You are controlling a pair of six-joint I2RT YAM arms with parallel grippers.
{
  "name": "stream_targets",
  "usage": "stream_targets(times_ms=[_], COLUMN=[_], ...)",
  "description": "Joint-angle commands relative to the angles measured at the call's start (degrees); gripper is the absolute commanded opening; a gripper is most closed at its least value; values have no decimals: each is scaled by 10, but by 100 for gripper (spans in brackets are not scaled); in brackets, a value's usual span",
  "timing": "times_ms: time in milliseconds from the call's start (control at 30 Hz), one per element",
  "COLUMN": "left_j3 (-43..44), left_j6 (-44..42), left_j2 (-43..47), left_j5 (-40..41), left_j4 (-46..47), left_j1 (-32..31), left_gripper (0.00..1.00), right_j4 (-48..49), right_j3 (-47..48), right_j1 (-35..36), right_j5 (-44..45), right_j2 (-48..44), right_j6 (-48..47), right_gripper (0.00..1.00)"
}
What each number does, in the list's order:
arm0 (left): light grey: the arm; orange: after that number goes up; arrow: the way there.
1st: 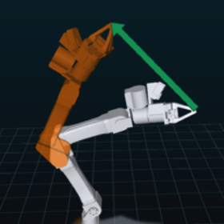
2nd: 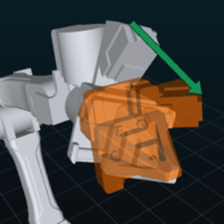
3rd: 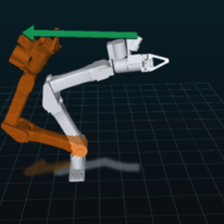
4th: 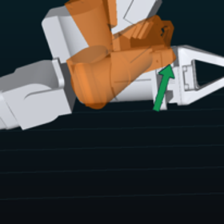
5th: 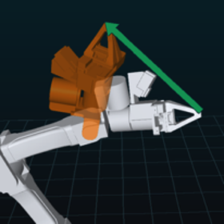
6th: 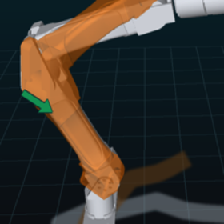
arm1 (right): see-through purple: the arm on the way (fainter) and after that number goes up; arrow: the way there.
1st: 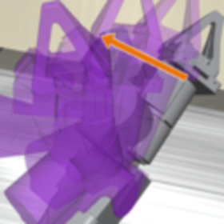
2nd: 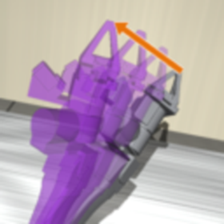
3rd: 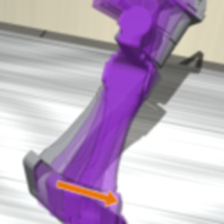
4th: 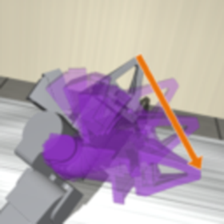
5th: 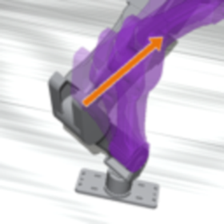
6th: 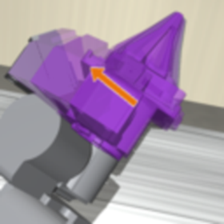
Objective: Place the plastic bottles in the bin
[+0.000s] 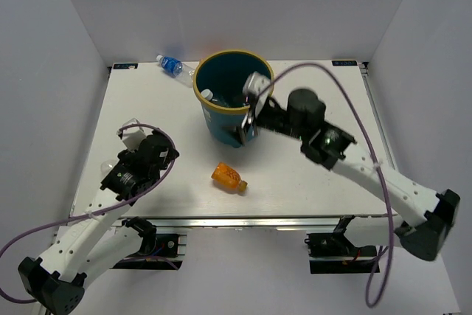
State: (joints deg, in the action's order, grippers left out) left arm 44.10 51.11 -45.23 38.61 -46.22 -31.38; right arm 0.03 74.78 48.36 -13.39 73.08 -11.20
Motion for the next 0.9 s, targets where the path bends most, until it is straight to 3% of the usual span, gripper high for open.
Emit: stream_targets(times_ms=[0, 67, 267, 467, 667, 767, 867], left_j3=[22, 19, 1, -3, -4, -2, 2], left_j6=[8, 2, 4, 14, 32, 32, 18], left_j2=[16, 18, -29, -66, -76, -84, -86], left_j5=[1, -10, -47, -60, -35, -42, -56], left_j4=[3, 26, 64, 55, 27, 8, 2], left_j1=[1, 2, 2, 3, 17, 51, 101], left_gripper=[98, 98, 98, 98, 98, 98, 98], right_j4=[18, 23, 16, 52, 80, 83, 67], right_j3=[-125, -190, -232, -221, -211, -199, -180], right_j1=[64, 88, 110, 110, 110, 110, 111], right_j5=[-13, 19, 88, 118, 101, 92, 65], right_j2=[-32, -31, 57, 191, 261, 290, 287], right_j6=[-5, 6, 68, 66, 108, 122, 126], right_gripper=[89, 89, 89, 89, 86, 79, 55])
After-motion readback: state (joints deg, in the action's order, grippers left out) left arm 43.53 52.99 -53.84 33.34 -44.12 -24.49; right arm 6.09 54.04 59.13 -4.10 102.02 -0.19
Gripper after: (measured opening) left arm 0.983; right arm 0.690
